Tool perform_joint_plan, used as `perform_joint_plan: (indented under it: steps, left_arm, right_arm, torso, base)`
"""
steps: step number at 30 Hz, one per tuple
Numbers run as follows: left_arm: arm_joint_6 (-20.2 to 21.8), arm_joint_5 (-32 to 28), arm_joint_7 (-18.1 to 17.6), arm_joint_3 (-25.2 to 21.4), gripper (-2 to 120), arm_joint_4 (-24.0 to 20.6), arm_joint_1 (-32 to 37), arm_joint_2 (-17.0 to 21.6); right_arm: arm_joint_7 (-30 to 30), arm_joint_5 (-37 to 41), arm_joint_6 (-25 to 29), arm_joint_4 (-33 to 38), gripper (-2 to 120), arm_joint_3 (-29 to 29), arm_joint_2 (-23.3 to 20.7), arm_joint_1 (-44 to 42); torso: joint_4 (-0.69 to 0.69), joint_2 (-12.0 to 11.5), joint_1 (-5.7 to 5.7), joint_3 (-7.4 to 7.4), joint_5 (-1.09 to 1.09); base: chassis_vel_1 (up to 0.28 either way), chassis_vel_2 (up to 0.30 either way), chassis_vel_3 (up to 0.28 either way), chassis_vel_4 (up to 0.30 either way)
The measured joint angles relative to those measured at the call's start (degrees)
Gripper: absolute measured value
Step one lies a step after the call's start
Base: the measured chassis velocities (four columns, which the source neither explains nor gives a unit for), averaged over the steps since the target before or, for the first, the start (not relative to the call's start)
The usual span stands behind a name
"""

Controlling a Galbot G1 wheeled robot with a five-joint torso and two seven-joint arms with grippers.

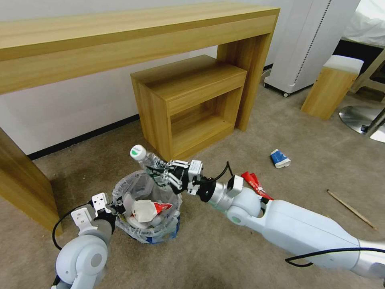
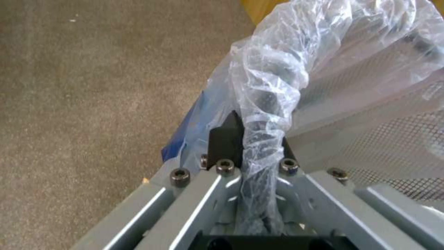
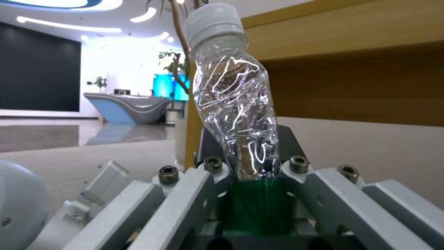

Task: Pick up the trash bin and place the garbage on the floor into it.

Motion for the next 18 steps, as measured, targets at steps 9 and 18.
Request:
perform_joint_plan:
  steps: [9, 18]
  left_arm:
    - [0.0, -0.4, -0.1, -0.3, 1, 0.0, -0.3, 0.0]
    - [0.0, -0.8, -0.3, -0.8, 1, -0.4, -0.3, 0.2]
  right_arm:
    - [0.0, -0.9, 0.5, -2.2, 9, -1.5, 1.9, -0.3]
    - [0.0, -1.8, 1.1, -4.6, 9, -3.1, 3.9, -0.3]
  torso:
    - [0.00, 0.0, 0.00, 0.00, 0.01]
    - [0.01, 0.0, 0.00, 0.00, 0.00]
  base:
    - [0.000, 0.000, 0.000, 0.000]
    - [0.000, 0.000, 0.000, 0.000]
